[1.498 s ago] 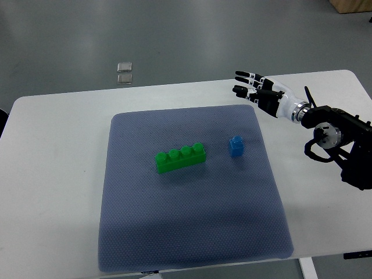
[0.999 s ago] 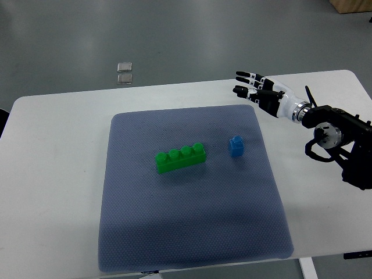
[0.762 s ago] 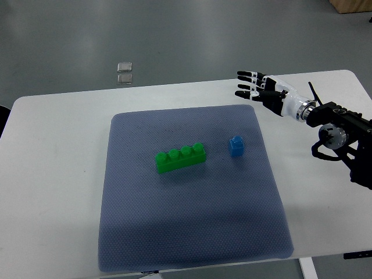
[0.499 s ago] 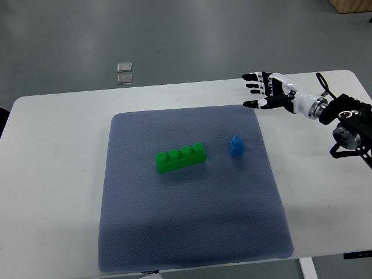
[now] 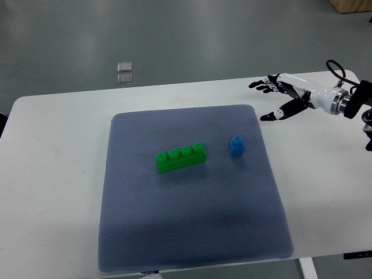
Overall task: Stack blue block on green block with right hand
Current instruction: 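Move the right hand down toward the small blue block, then close the right hand's fingers around the blue block, then lift the blue block and carry it over the green block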
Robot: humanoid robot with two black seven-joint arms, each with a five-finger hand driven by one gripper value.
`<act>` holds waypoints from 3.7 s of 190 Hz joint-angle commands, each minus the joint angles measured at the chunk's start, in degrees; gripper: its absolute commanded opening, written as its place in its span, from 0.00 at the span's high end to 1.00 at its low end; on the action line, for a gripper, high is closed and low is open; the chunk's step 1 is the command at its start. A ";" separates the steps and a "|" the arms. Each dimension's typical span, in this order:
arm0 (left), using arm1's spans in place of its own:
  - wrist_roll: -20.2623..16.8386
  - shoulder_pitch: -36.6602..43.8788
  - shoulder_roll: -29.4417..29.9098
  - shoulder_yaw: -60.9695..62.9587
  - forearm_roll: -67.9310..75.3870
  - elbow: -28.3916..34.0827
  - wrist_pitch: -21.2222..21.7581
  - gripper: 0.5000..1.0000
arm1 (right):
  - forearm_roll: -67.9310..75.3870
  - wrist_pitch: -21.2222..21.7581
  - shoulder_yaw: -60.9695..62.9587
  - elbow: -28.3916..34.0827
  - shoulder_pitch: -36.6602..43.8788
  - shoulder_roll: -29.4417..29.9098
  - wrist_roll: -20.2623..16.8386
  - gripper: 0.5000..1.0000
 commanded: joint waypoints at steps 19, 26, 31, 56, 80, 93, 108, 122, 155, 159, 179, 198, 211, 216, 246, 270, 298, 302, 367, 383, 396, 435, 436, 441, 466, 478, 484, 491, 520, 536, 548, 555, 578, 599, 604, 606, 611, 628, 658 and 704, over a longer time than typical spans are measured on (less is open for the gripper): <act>0.00 0.00 0.00 0.00 0.00 0.07 0.00 0.00 | -7.50 -7.13 -1.92 9.55 -4.02 -2.33 -0.88 0.17; 0.00 0.00 0.00 0.00 0.00 -0.01 0.00 0.00 | -8.91 -8.98 -2.89 9.73 -4.10 -1.89 -1.23 0.17; 0.00 0.00 0.00 0.00 0.00 -0.01 0.00 0.00 | -9.87 -10.82 -4.11 9.82 -4.10 -1.71 -1.58 0.18; 0.00 0.00 0.00 0.00 0.00 -0.01 0.00 0.00 | -10.58 -17.15 -9.13 9.73 -3.58 -0.39 -4.75 0.19; 0.00 0.00 0.00 0.00 0.00 -0.01 0.00 0.00 | -10.58 -19.79 -10.88 9.73 -3.22 1.80 -7.39 0.19; 0.00 0.00 0.00 0.00 0.00 -0.01 -0.09 0.00 | -10.32 -19.96 -10.88 9.64 -3.14 2.59 -8.18 0.20; 0.00 -0.09 0.00 0.00 0.00 -0.01 0.00 0.00 | -10.40 -19.96 -10.97 9.29 -3.05 3.03 -8.97 0.23; 0.00 0.00 0.00 0.00 0.00 -0.01 0.00 0.00 | -10.40 -19.96 -10.97 9.11 -2.96 3.21 -9.49 0.26; 0.00 0.00 0.00 0.00 0.00 -0.01 0.00 0.00 | -10.58 -19.96 -11.24 9.12 -2.96 4.44 -9.58 0.30; 0.00 0.00 0.00 0.00 0.00 -0.01 0.00 0.00 | -10.58 -19.96 -11.50 9.20 -2.96 4.44 -9.58 0.32; 0.00 0.00 0.00 0.00 0.00 -0.01 0.00 0.00 | -10.67 -20.23 -12.20 9.20 -2.96 4.62 -9.67 0.36; 0.00 0.00 0.00 0.00 0.00 -0.01 0.00 0.00 | -11.28 -20.40 -12.38 9.20 -2.87 6.02 -10.37 0.39; 0.00 0.00 0.00 0.09 0.00 -0.01 0.00 0.00 | -11.90 -20.49 -12.99 9.20 -2.87 6.28 -10.73 0.41; 0.00 0.00 0.00 0.09 0.00 -0.01 0.00 0.00 | -12.07 -20.49 -13.17 9.20 -2.87 6.37 -10.73 0.42; 0.00 0.00 0.00 0.00 0.00 0.07 0.00 0.00 | -14.01 -21.19 -13.52 8.76 -2.78 6.73 -10.73 0.47; 0.00 0.00 0.00 0.00 0.00 -0.01 0.00 0.00 | -15.06 -21.37 -13.52 8.15 -2.78 6.72 -10.73 0.47; 0.00 0.00 0.00 0.00 0.00 -0.01 0.00 0.00 | -16.99 -21.98 -13.52 7.88 -2.78 6.37 -10.64 0.47; 0.00 0.00 0.00 0.00 0.00 -0.01 0.00 0.00 | -17.17 -21.90 -13.52 7.80 -2.78 6.29 -10.64 0.47; 0.00 0.00 0.00 0.00 0.00 -0.01 0.00 0.00 | -20.16 -21.46 -14.58 7.97 -1.12 5.85 -10.64 0.47; 0.00 0.00 0.00 0.00 0.00 -0.01 0.00 0.00 | -20.42 -21.63 -15.45 8.06 -0.94 5.93 -10.73 0.47; 0.00 0.00 0.00 0.00 0.00 -0.01 0.00 0.00 | -20.60 -21.72 -15.89 8.06 -0.85 5.85 -10.73 0.48; 0.00 0.00 0.00 0.00 0.00 -0.01 0.00 0.00 | -21.65 -21.63 -15.98 8.06 -0.76 5.85 -10.73 0.58; 0.00 0.00 0.00 0.00 0.00 -0.01 0.00 0.00 | -21.65 -21.63 -15.98 8.06 -0.76 5.85 -10.73 0.58; 0.00 0.00 0.00 0.00 0.00 -0.01 0.00 0.00 | -21.65 -21.63 -15.98 8.06 -0.76 5.85 -10.73 0.59; -0.09 0.00 0.00 0.00 0.00 -0.01 0.00 0.00 | -21.83 -21.63 -16.07 8.06 -0.24 5.93 -10.73 0.61; 0.00 0.00 0.00 0.00 0.00 -0.01 0.00 0.00 | -21.83 -21.54 -16.07 8.06 -0.24 5.93 -10.73 0.62; 0.00 0.00 0.00 0.00 0.00 -0.01 0.00 0.00 | -21.83 -21.54 -16.16 8.06 -0.24 6.02 -10.73 0.62; 0.00 0.00 0.00 0.00 0.00 -0.01 0.00 0.00 | -21.92 -21.54 -16.33 8.06 -0.24 6.02 -10.73 0.63; 0.00 0.00 0.00 0.00 0.00 -0.01 0.00 0.00 | -22.18 -21.90 -17.12 8.06 -0.24 6.20 -10.73 0.67; 0.00 0.00 0.00 0.00 0.00 -0.01 0.00 0.00 | -22.27 -21.98 -17.39 8.06 -0.24 6.28 -10.73 0.67; 0.00 0.00 0.00 0.00 0.00 -0.01 0.00 0.00 | -22.27 -21.98 -17.39 8.06 -0.24 6.28 -10.73 0.67; 0.00 0.00 0.00 0.00 0.00 -0.01 0.00 0.00 | -22.27 -21.98 -17.56 8.06 -0.15 6.28 -10.73 0.68; 0.00 0.00 0.00 0.00 0.00 -0.01 0.00 0.00 | -22.27 -21.98 -17.65 8.06 -0.15 6.28 -10.73 0.71; 0.00 0.00 0.00 0.00 0.00 -0.01 0.00 0.00 | -22.27 -21.98 -17.65 8.06 -0.24 6.28 -10.73 0.76; 0.00 0.00 0.00 0.09 0.00 -0.01 0.00 0.00 | -22.27 -21.98 -17.65 8.06 -0.24 6.28 -10.73 0.77; 0.00 0.00 0.00 0.00 0.00 -0.01 0.00 0.00 | -22.36 -21.98 -17.65 8.06 -0.24 6.28 -10.73 0.77; 0.00 0.00 0.00 0.00 0.00 -0.01 0.00 0.00 | -22.44 -21.98 -17.65 8.06 -0.24 6.28 -10.73 0.78; 0.00 0.00 0.00 0.00 0.00 -0.01 0.00 0.00 | -22.80 -22.07 -17.65 8.06 -0.15 6.11 -10.64 0.83; 0.00 0.00 0.00 0.00 0.00 0.07 0.00 0.00 | -22.80 -22.25 -17.65 8.06 0.03 5.93 -10.64 0.84; 0.00 0.00 0.00 0.00 0.00 -0.01 0.00 0.00 | -22.18 -22.25 -17.48 9.47 2.58 5.49 -10.29 0.86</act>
